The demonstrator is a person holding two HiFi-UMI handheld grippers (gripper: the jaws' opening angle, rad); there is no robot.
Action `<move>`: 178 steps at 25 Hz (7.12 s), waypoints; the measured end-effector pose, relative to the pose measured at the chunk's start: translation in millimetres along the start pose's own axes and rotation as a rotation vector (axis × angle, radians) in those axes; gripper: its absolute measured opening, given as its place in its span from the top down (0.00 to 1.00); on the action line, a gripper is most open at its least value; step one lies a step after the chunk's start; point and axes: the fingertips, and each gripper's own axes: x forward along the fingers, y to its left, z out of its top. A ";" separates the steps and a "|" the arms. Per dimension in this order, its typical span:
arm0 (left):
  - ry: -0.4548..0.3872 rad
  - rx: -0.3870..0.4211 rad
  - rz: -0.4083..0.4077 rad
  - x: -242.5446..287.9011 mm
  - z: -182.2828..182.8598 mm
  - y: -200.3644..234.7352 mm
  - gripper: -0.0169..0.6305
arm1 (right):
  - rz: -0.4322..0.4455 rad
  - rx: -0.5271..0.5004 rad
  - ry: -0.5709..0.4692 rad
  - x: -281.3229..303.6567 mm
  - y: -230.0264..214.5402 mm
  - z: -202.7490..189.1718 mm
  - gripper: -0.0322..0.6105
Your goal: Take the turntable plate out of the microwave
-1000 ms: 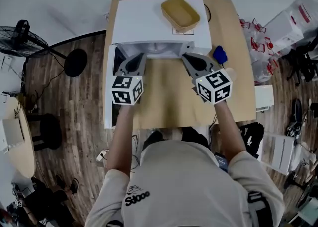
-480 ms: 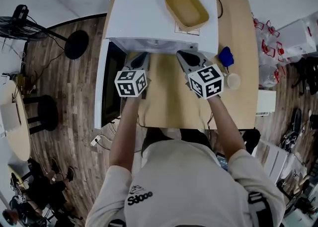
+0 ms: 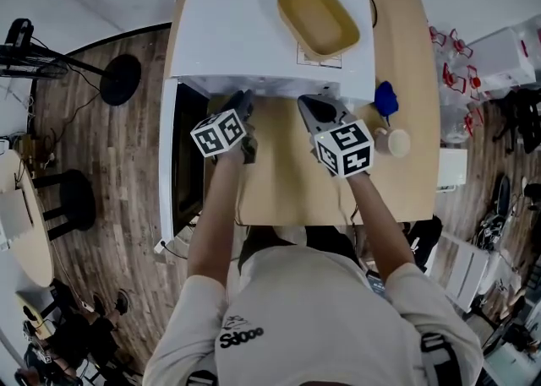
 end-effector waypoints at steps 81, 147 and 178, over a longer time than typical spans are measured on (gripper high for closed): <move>-0.142 -0.805 -0.050 27.8 -29.3 24.6 0.92 | -0.029 0.044 0.064 -22.4 11.9 -45.1 0.94; 0.187 -0.644 -0.119 -64.2 -97.4 15.1 0.92 | 0.248 1.367 -0.377 121.4 -8.2 -109.4 0.89; 0.283 -0.413 -0.259 -155.1 -138.0 -42.4 0.89 | 0.146 1.384 -0.578 -2.0 46.5 -121.1 0.91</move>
